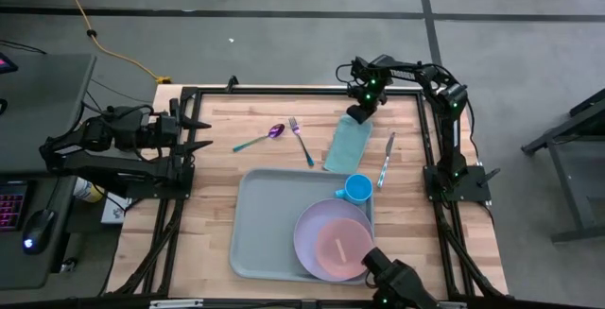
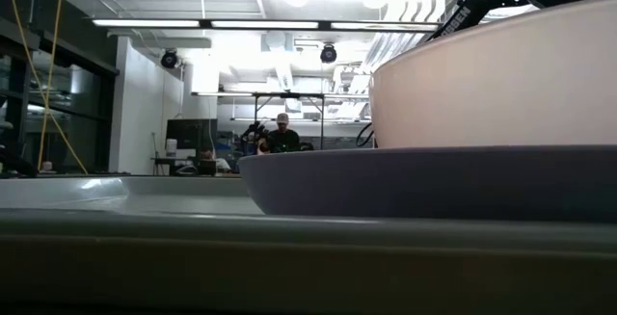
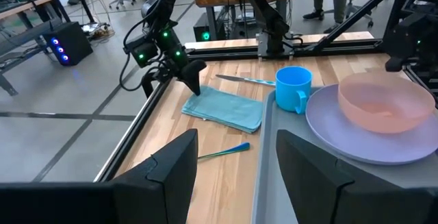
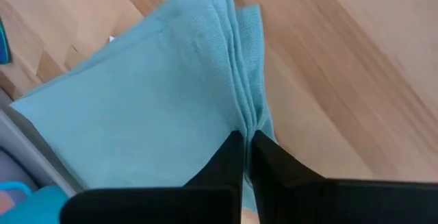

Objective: Set up tray
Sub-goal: Put the blue napkin on the serving tray to the left of the purple plate

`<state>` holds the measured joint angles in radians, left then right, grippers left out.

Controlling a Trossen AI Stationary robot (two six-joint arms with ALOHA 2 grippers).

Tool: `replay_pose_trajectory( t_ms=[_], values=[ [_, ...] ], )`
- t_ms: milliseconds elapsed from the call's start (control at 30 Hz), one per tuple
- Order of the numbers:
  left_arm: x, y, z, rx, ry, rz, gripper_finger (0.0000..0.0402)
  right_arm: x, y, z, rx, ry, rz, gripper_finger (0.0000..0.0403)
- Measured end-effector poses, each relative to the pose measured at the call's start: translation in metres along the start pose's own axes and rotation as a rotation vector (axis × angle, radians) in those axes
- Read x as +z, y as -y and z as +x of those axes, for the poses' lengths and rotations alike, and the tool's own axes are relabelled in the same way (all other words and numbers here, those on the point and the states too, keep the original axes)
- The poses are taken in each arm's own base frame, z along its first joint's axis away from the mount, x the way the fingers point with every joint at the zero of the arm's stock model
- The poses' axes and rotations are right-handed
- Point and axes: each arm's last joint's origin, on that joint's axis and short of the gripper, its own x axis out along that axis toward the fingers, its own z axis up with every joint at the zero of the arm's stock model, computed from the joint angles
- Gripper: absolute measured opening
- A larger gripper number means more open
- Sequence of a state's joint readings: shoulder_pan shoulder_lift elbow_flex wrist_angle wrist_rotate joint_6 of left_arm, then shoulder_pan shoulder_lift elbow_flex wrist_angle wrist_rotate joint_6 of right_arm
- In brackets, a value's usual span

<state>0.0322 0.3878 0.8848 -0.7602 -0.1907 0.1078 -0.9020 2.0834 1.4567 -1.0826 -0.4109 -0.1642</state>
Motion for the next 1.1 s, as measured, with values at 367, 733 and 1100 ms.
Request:
replay_pose_trajectory(
  t_ms=[367, 733, 1100],
  values=[
    [0.0, 0.0, 0.0, 0.0, 0.0, 0.0, 0.0227, -0.009, -0.011, -0.033, -0.083, 0.092, -0.029, 0.0],
    [0.0, 0.0, 0.0, 0.0, 0.001, 0.0, 0.0227, -0.02, -0.042, -0.076, -0.064, 0.296, -0.117, 0.0],
    [0.0, 0.0, 0.0, 0.0, 0.001, 0.0, 0.0227, -0.029, -0.085, -0.097, -0.062, 0.434, -0.238, 0.0]
  ],
)
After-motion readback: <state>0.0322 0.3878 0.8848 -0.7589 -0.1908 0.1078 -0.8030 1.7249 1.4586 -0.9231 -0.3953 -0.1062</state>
